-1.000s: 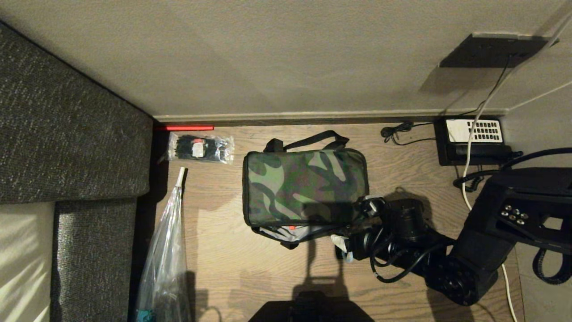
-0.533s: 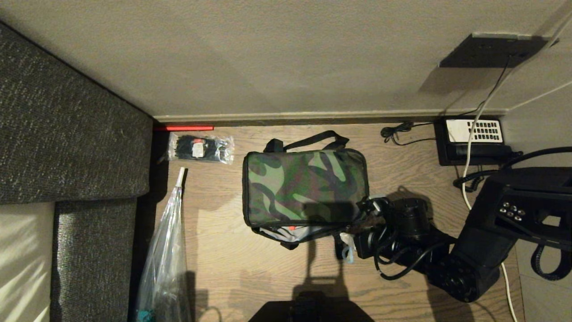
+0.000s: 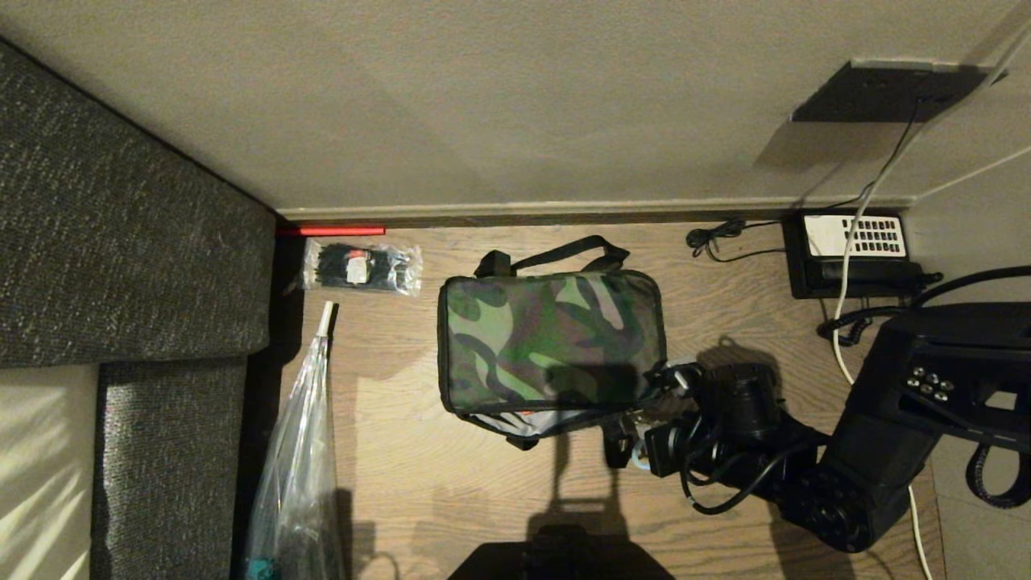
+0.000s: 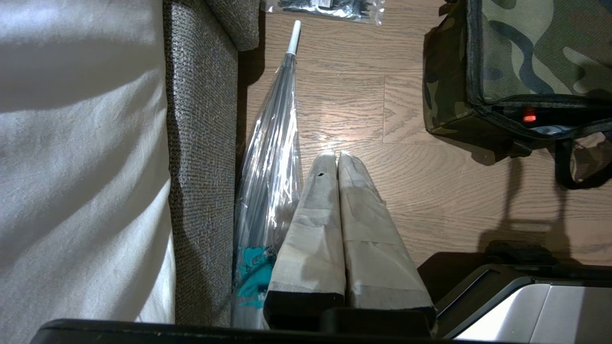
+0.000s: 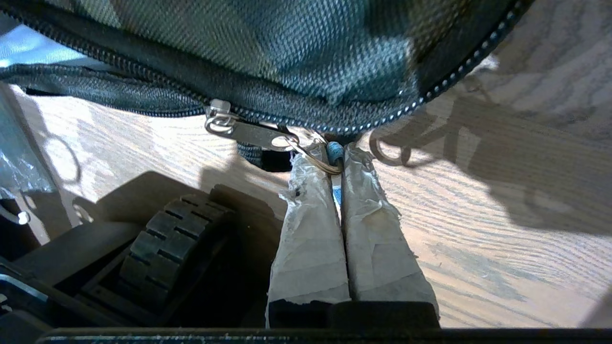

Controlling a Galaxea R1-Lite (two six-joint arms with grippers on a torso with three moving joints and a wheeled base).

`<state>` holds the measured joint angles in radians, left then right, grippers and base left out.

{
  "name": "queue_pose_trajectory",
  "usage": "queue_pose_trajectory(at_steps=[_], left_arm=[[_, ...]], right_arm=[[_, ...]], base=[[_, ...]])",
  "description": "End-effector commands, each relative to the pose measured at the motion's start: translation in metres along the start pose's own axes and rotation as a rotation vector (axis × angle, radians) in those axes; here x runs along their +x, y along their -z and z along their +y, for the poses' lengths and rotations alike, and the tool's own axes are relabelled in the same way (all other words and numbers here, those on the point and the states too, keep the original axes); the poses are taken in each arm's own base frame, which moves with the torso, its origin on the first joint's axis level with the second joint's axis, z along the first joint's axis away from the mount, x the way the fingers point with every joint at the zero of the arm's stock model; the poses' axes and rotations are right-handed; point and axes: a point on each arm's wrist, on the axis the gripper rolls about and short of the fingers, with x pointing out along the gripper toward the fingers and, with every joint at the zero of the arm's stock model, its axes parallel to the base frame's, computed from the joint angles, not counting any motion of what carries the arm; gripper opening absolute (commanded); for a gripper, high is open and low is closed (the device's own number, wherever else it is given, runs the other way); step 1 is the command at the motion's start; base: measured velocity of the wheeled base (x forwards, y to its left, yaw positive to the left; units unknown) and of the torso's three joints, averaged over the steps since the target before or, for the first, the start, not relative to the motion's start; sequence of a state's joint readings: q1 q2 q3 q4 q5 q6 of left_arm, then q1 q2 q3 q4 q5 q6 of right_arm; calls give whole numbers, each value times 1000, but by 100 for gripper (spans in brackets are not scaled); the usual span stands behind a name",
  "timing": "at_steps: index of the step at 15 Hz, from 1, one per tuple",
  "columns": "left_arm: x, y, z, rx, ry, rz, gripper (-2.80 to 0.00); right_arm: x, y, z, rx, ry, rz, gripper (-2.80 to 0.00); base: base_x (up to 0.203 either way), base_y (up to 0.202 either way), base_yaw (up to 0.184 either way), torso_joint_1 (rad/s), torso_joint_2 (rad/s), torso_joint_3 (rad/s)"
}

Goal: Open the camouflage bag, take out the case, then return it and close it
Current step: Open the top of the storage box

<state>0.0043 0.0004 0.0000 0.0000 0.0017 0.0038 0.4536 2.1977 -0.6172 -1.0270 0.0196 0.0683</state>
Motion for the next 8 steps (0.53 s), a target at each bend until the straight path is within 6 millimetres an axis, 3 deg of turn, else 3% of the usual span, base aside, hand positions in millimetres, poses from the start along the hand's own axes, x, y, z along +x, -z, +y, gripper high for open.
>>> queue_pose_trajectory(at_steps=[1, 8], left_arm=[[0, 1, 0, 0, 0, 2, -280], [0, 1, 0, 1, 0, 2, -280]], right_arm=[[0, -2, 1, -1, -1, -15, -280], [-15, -7, -7, -34, 17, -24, -280]], base=[[0, 0, 0, 0, 0, 0], [0, 0, 0, 0, 0, 0]])
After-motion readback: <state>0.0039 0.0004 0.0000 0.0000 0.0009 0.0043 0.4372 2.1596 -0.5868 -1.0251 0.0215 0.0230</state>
